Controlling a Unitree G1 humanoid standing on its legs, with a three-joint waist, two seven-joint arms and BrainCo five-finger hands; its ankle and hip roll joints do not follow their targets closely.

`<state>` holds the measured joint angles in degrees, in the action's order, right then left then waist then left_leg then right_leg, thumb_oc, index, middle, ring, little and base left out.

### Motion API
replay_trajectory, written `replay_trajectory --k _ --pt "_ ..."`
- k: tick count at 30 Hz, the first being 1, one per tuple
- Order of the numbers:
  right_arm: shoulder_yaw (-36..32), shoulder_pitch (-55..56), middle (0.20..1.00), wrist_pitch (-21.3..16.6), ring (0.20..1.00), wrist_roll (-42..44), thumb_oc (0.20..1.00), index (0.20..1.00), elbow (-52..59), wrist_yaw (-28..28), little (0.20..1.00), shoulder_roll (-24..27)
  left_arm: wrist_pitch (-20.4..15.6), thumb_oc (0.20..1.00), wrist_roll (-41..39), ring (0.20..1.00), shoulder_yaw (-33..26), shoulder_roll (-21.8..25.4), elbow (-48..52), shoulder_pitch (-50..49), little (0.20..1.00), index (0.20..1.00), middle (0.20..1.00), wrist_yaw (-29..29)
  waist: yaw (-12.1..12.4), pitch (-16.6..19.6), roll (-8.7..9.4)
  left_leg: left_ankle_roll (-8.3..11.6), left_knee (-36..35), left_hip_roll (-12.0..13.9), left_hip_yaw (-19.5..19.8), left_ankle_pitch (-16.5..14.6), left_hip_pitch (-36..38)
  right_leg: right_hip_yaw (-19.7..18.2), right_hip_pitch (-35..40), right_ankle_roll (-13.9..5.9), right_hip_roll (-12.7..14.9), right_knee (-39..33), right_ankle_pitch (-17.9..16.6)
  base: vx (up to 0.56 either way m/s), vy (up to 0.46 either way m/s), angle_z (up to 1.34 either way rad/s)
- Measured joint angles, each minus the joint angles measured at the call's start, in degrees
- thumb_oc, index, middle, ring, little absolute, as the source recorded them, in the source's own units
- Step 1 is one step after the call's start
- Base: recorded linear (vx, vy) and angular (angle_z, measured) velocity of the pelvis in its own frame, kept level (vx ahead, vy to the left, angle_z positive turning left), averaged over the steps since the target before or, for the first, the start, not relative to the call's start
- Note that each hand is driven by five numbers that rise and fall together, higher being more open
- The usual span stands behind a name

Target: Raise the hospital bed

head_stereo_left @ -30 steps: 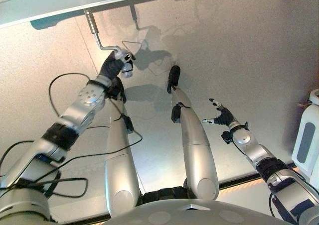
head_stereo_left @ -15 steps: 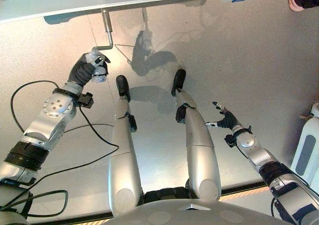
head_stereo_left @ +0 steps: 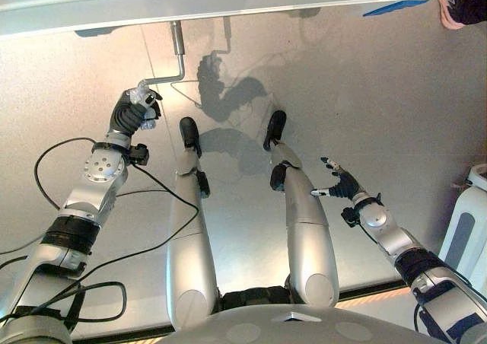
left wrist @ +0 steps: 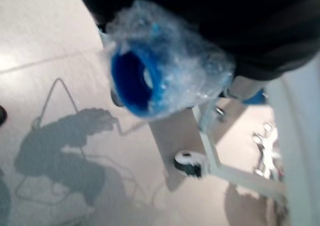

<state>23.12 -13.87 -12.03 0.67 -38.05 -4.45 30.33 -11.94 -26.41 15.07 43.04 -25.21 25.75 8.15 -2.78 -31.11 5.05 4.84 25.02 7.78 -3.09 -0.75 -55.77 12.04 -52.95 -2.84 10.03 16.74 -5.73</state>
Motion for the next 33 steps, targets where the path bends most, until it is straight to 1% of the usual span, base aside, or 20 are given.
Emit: replay_trajectory --k 2,3,4,5,6,8,10,11,12,13,14,15,16,17,21,27,28,31,32,33 --pt "0.3 -0.5 1.000 0.0 1.000 0.0 1.000 1.000 0.2 -0.2 1.000 0.0 0.2 0.200 0.8 0.200 0.7 -0.5 -2.8 3.1 0.200 0.200 0.200 1.2 -0.9 0.0 0.11 -0.28 1.2 0.0 0.1 -0.4 -1.7 0.0 -0.5 -0.27 -0.2 -1.0 -0.7 0.04 0.064 -0.06" --pt "0.6 -1.1 1.000 0.0 1.000 0.0 1.000 1.000 -0.4 -0.2 1.000 -0.1 0.4 0.200 0.9 0.200 1.5 -0.6 -4.6 4.2 0.200 0.200 0.200 1.5 -0.5 0.0 0.11 -0.53 1.7 0.0 0.2 -0.6 -2.3 0.0 -0.7 -0.39 -0.1 -1.0 -0.9 0.03 0.047 -0.02" --pt "1.5 -1.9 1.000 0.1 1.000 0.0 1.000 1.000 -0.6 -0.4 1.000 -0.1 0.6 0.200 1.0 0.200 2.9 -1.2 -8.3 8.2 0.200 0.200 0.200 2.1 -1.1 0.1 0.35 -0.82 3.1 -0.2 0.2 -1.1 -3.6 0.0 -1.3 -0.59 -0.3 -1.0 -1.1 0.02 0.055 -0.02" --pt "1.9 -2.8 1.000 0.1 1.000 0.0 1.000 1.000 -0.5 -0.4 1.000 -0.2 1.4 0.200 1.0 0.200 3.7 -1.2 -10.0 9.8 0.200 0.200 0.200 2.4 -1.3 0.0 0.64 -1.02 3.8 0.0 0.2 -1.2 -4.5 0.0 -1.8 -0.85 0.0 -1.1 -1.3 0.02 0.045 0.00" --pt "2.2 -2.9 1.000 0.1 1.000 0.1 1.000 1.000 -0.1 -0.4 1.000 -0.4 1.5 0.200 1.1 0.200 3.8 -1.4 -10.6 10.9 0.200 0.200 0.200 2.7 -2.4 0.1 0.96 -1.06 4.0 0.0 0.1 -1.2 -5.0 0.0 -2.0 -0.97 -0.2 -1.3 -1.5 0.02 0.059 -0.01" --pt "3.2 -3.9 1.000 0.2 1.000 0.1 1.000 1.000 0.2 -0.5 1.000 -0.8 1.5 0.200 2.2 0.200 5.2 -1.8 -14.5 13.5 0.200 0.200 0.200 3.2 -3.1 0.1 1.54 -1.50 4.8 0.0 0.0 -1.4 -5.9 -0.1 -2.0 -1.12 -0.3 -2.7 -2.6 0.01 0.044 -0.06" --pt "4.0 -5.0 1.000 0.2 1.000 0.5 1.000 1.000 0.5 -0.8 1.000 -1.6 2.4 0.200 3.8 0.200 7.7 -1.7 -19.6 17.2 0.200 0.200 0.200 3.3 -4.0 0.1 2.36 -1.98 5.9 0.1 -0.1 -1.7 -7.2 -0.4 -2.3 -1.50 -0.6 -4.0 -3.7 0.00 0.045 -0.09" --pt "4.5 -5.1 1.000 0.2 1.000 0.7 1.000 1.000 0.6 -0.8 1.000 -1.7 2.7 0.200 4.6 0.200 8.3 -1.9 -20.9 18.4 0.200 0.200 0.200 3.4 -4.5 0.2 2.45 -2.10 6.2 0.2 -0.2 -1.8 -7.5 -0.6 -2.3 -1.60 -0.7 -4.5 -4.1 0.00 0.025 -0.12" --pt "4.8 -5.5 1.000 0.2 1.000 1.1 1.000 1.000 0.6 -0.9 1.000 -2.2 2.8 0.200 5.6 0.200 9.5 -2.2 -24.3 20.5 0.200 0.200 0.200 3.5 -4.8 0.3 2.83 -2.30 6.8 0.3 -0.5 -1.9 -8.0 -0.9 -2.4 -1.80 -0.8 -5.2 -4.7 0.00 0.015 -0.10" --pt "5.0 -5.7 1.000 0.2 1.000 1.3 1.000 1.000 0.8 -0.9 1.000 -2.6 3.3 0.200 6.2 0.200 10.0 -2.4 -25.7 21.7 0.200 0.200 0.200 3.5 -5.8 0.3 2.98 -2.47 7.1 0.3 -0.7 -2.0 -8.4 -1.2 -2.7 -2.02 -0.8 -5.5 -4.9 -0.01 0.017 -0.11" --pt "5.3 -5.9 1.000 0.2 1.000 1.3 1.000 1.000 0.8 -0.9 1.000 -2.8 3.7 0.200 6.6 0.200 10.3 -2.4 -26.0 21.9 0.200 0.200 0.200 3.5 -5.8 0.4 3.06 -2.59 7.3 0.3 -0.9 -2.1 -8.6 -1.4 -2.9 -2.14 -0.8 -5.5 -5.0 -0.01 0.011 -0.12" --pt "6.1 -5.9 1.000 0.2 1.000 1.5 1.000 1.000 1.0 -1.0 1.000 -2.7 4.3 0.200 7.0 0.200 10.5 -2.8 -25.9 22.9 0.200 0.200 0.200 4.4 -6.7 0.4 3.13 -2.88 7.7 0.4 -1.7 -2.3 -9.2 -2.3 -3.7 -2.28 -0.9 -5.9 -5.7 -0.02 0.001 -0.14" --pt "6.2 -6.2 1.000 0.2 1.000 1.7 1.000 1.000 0.9 -1.0 1.000 -2.7 4.4 0.200 7.0 0.200 10.5 -2.8 -25.9 23.0 0.200 0.200 0.200 4.7 -6.4 0.4 3.14 -3.10 7.8 0.4 -1.9 -2.5 -9.4 -2.6 -3.9 -2.33 -0.9 -6.2 -5.9 -0.02 -0.017 -0.20" --pt "6.6 -6.3 1.000 0.2 1.000 2.0 1.000 1.000 1.0 -1.1 1.000 -2.7 4.6 0.200 7.0 0.200 10.6 -3.0 -26.3 23.3 0.200 0.200 0.200 5.0 -7.1 0.5 3.19 -3.31 8.5 0.6 -2.6 -2.7 -10.0 -3.5 -4.6 -2.50 -1.0 -6.2 -6.3 -0.02 -0.029 -0.17" --pt "7.1 -6.9 1.000 0.2 1.000 2.3 1.000 1.000 1.7 -1.2 1.000 -2.7 5.4 0.200 7.2 0.200 10.8 -4.5 -27.9 24.8 0.200 0.200 0.200 5.6 -7.6 0.5 3.20 -3.63 9.8 1.0 -3.4 -3.7 -10.7 -4.9 -5.5 -2.71 -1.2 -6.4 -6.8 -0.02 -0.057 -0.15" --pt "7.0 -7.4 1.000 0.2 1.000 2.5 1.000 1.000 2.0 -1.4 1.000 -2.7 5.7 0.200 7.5 0.200 11.2 -6.3 -27.5 25.5 0.200 0.200 0.200 6.5 -7.9 0.5 3.23 -3.78 9.5 1.2 -5.2 -3.7 -10.9 -6.9 -7.2 -3.04 -1.3 -6.3 -7.1 -0.03 -0.093 -0.06" --pt "7.1 -7.4 1.000 0.2 1.000 2.5 1.000 1.000 2.3 -1.6 1.000 -2.7 6.2 0.200 7.5 0.200 11.3 -5.8 -25.9 24.9 0.200 0.200 0.200 7.0 -8.2 0.5 3.23 -3.98 9.2 1.4 -5.9 -3.5 -10.9 -7.2 -7.6 -3.13 -1.2 -6.2 -7.2 -0.03 -0.104 -0.03" --pt "7.1 -8.0 1.000 0.3 1.000 2.5 1.000 1.000 2.1 -1.7 1.000 -2.7 6.2 0.200 7.5 0.200 11.3 -6.9 -25.1 24.8 0.200 0.200 0.200 7.2 -9.1 0.5 3.23 -4.01 8.7 1.2 -6.6 -3.5 -10.5 -8.0 -8.0 -2.87 -1.1 -6.1 -7.4 -0.03 -0.069 -0.04" --pt "7.1 -8.1 1.000 0.3 1.000 2.5 1.000 1.000 2.1 -1.9 1.000 -2.7 6.3 0.200 7.3 0.200 11.8 -8.1 -24.5 24.7 0.200 0.200 0.200 7.2 -9.5 0.5 3.24 -4.01 8.2 1.2 -7.6 -3.5 -9.7 -8.7 -8.0 -2.94 -1.1 -6.1 -7.5 -0.03 -0.074 -0.08" --pt "7.1 -8.1 1.000 0.3 1.000 2.5 1.000 1.000 2.1 -2.0 1.000 -2.7 6.3 0.200 7.0 0.200 12.3 -7.9 -23.7 24.3 0.200 0.200 0.200 7.2 -9.6 0.5 3.25 -4.08 8.0 1.2 -8.1 -3.6 -9.2 -9.3 -7.9 -2.95 -1.1 -6.0 -7.5 -0.03 -0.095 -0.14"
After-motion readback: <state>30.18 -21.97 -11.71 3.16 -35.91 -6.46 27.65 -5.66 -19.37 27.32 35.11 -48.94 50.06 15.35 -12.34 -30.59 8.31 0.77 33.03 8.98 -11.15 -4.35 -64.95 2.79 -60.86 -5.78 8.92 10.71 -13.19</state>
